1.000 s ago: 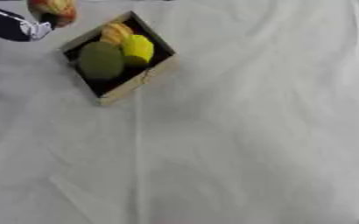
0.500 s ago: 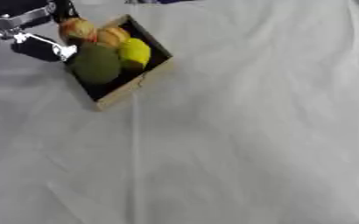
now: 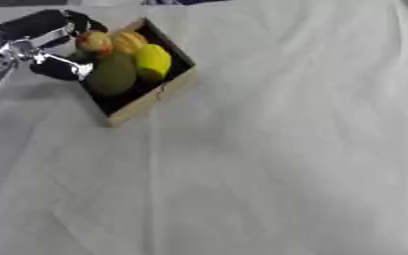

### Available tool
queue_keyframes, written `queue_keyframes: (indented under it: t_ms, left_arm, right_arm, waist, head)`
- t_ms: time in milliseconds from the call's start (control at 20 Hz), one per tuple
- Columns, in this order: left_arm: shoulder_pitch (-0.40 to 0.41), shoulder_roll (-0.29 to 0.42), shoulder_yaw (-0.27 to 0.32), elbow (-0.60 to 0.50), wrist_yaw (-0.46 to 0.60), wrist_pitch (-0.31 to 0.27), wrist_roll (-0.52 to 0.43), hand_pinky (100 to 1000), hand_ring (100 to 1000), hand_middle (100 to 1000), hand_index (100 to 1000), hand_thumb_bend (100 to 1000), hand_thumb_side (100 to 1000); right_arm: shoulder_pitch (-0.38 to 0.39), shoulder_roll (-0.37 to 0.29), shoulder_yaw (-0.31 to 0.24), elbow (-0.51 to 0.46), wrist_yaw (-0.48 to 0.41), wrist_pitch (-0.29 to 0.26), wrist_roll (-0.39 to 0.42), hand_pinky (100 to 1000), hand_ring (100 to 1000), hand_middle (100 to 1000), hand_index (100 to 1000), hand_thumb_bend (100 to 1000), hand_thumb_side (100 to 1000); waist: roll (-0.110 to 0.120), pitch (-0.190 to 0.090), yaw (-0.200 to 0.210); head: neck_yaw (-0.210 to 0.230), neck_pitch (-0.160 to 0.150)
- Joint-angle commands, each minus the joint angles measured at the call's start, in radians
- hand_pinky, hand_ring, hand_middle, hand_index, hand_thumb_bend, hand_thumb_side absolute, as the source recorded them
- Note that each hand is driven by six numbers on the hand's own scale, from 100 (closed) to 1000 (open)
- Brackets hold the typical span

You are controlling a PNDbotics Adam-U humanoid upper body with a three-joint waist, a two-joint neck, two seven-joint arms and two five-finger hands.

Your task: Pick up objects on the table and place them in the box.

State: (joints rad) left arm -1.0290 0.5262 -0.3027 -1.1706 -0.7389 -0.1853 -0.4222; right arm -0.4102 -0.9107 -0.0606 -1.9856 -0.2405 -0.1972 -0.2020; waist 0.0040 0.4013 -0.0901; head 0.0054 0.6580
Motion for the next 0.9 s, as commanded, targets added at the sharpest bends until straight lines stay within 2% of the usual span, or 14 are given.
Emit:
queue_keyframes:
  t_ms: [50,150,200,300,550,700,900]
  left_arm:
    - [-0.013,0.019,0.027,-0.067,0.03,-0.027,-0.017,835,827,827,1000,109,214]
    - [-0.014,0.025,0.039,-0.103,0.055,-0.026,-0.019,831,823,820,1000,100,248]
    - [-0.014,0.028,0.043,-0.116,0.068,-0.024,-0.021,815,810,799,988,100,203]
    - [-0.012,0.036,0.044,-0.127,0.088,-0.015,-0.029,793,787,769,974,100,210]
    - [-0.004,0.034,0.049,-0.084,0.127,0.008,-0.069,771,768,754,964,100,257]
    - [-0.004,0.034,0.057,-0.082,0.15,0.015,-0.071,770,765,748,958,100,231]
    - [-0.007,0.038,0.075,-0.155,0.203,0.018,-0.053,768,756,738,954,100,244]
  right_arm:
    - [-0.001,-0.019,-0.014,-0.014,-0.007,0.004,0.0,991,925,662,795,100,446]
    - [0.002,-0.018,-0.013,-0.014,-0.005,0.007,0.002,992,926,661,795,100,446]
    - [0.003,-0.017,-0.013,-0.014,-0.005,0.008,0.002,992,926,662,795,100,447]
    - [0.003,-0.017,-0.012,-0.014,-0.007,0.01,0.002,992,920,662,795,100,446]
    - [0.003,-0.015,-0.01,-0.014,-0.006,0.01,0.005,992,920,662,796,100,446]
    - [0.007,-0.013,-0.012,-0.014,-0.005,0.012,0.002,991,919,661,795,100,445]
    - [0.008,-0.012,-0.012,-0.014,-0.005,0.014,0.002,991,919,661,795,100,445]
  waist:
    - [0.009,-0.018,0.001]
    - [0.009,-0.02,0.002]
    - [0.009,-0.022,0.003]
    - [0.008,-0.025,0.004]
    - [0.005,-0.028,0.002]
    - [0.004,-0.029,-0.002]
    - [0.002,-0.033,0.0]
  head:
    - [-0.006,-0.006]
    - [-0.008,-0.006]
    - [-0.009,-0.006]
    - [-0.009,-0.007]
    - [-0.007,-0.01]
    - [-0.009,-0.009]
    - [-0.014,-0.005]
